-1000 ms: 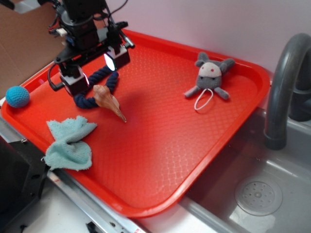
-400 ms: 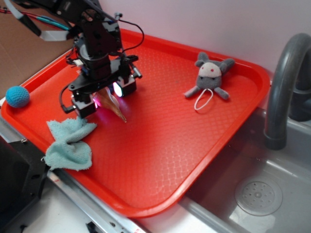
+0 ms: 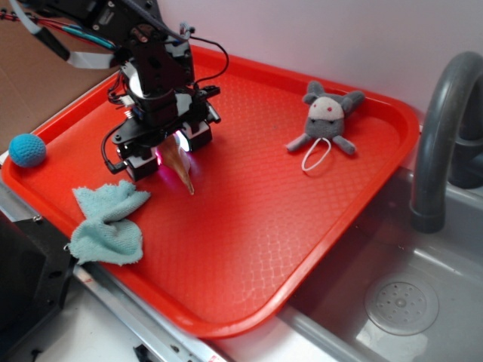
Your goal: Grab the shell.
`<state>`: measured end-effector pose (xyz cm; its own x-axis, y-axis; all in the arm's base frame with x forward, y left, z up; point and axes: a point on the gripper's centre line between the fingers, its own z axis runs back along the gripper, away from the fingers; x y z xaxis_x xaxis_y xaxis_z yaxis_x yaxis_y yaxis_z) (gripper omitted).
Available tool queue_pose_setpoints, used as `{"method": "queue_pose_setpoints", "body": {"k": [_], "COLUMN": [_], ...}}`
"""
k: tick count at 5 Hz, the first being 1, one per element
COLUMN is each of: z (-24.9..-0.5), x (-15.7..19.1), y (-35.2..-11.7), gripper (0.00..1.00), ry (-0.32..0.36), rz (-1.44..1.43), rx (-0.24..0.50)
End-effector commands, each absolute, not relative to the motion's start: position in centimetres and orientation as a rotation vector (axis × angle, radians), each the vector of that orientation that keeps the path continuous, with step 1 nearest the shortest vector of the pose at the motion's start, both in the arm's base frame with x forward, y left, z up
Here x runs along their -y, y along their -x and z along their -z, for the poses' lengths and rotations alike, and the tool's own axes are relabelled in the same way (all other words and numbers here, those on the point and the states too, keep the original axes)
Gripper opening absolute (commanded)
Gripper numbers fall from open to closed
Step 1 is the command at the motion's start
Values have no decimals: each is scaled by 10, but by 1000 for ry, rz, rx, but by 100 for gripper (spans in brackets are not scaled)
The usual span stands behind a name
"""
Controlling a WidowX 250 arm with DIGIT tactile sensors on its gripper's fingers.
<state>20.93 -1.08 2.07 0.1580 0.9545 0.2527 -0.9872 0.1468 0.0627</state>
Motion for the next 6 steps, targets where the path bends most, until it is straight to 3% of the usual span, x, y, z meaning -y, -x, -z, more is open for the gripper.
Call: {"method": "queue_pose_setpoints", "body": {"k": [1,2,3,4,5,6], "z": [-102,-151,-192,-216,-228,-218], "x": [-20,-20,-14,-18,-21,-19], "y": [-216,-215,-204,-198,-196,-200], "gripper": [0,0,0,0,0,0], "ry": [164,201,276,301,299,267], "rz": [-1146,-895,-634,-525,-540,-554], "rx": [-13,-40,-3,64,112,85]}}
